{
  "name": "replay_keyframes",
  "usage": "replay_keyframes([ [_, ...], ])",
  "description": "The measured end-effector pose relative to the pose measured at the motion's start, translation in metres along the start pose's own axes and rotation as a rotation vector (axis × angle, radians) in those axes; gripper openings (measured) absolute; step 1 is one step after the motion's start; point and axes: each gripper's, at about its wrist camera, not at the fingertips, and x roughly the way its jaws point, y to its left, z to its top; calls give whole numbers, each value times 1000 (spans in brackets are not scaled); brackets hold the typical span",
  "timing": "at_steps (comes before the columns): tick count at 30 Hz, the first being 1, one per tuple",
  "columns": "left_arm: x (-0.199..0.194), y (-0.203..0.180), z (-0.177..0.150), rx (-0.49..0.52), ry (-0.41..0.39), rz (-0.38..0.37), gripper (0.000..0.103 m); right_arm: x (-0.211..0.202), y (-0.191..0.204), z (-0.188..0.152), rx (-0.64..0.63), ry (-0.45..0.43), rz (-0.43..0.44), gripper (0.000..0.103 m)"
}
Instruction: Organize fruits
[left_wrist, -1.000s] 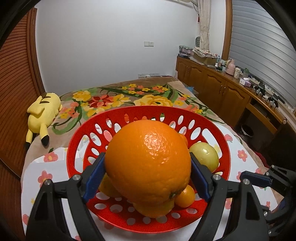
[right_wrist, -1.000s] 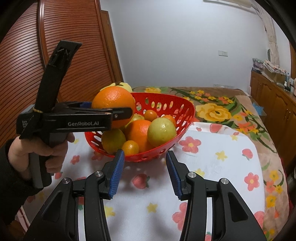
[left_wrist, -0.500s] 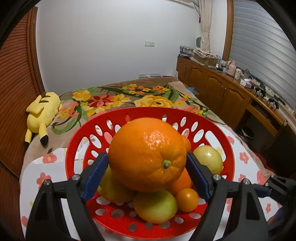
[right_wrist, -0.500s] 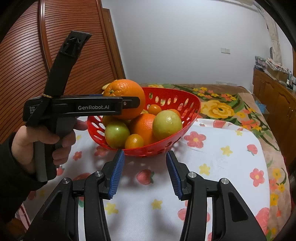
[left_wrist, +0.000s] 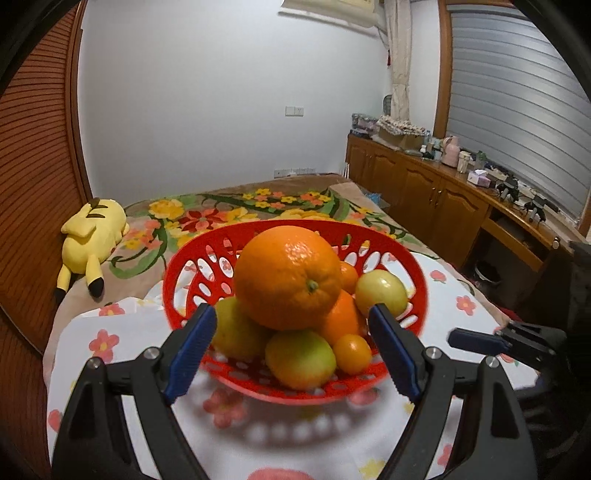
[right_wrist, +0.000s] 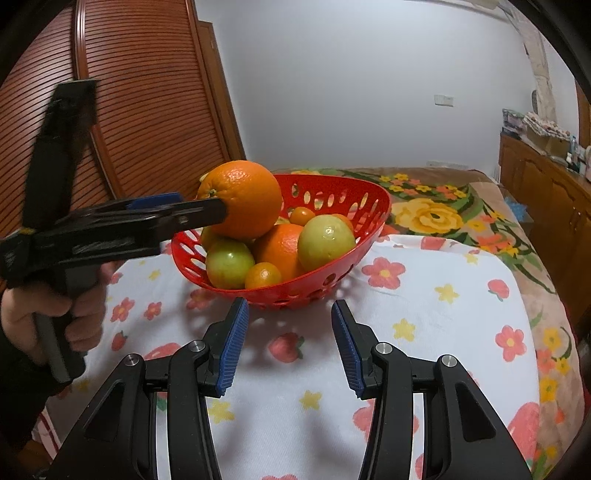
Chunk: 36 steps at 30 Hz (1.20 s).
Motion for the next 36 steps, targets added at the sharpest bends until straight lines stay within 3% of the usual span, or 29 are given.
replay_keyframes([
  [11,-54,3,-38,-30,-62,17,85,-15,18,-7,-11,-41,-42,48],
  [16,-71,3,-53,-47,-87,77,85,-29,27,-10,-16,-76,-56,53],
  [36,-98,-4,-87,-51,-86,163,85,-54,34,-30,-15,-134,-144,58],
])
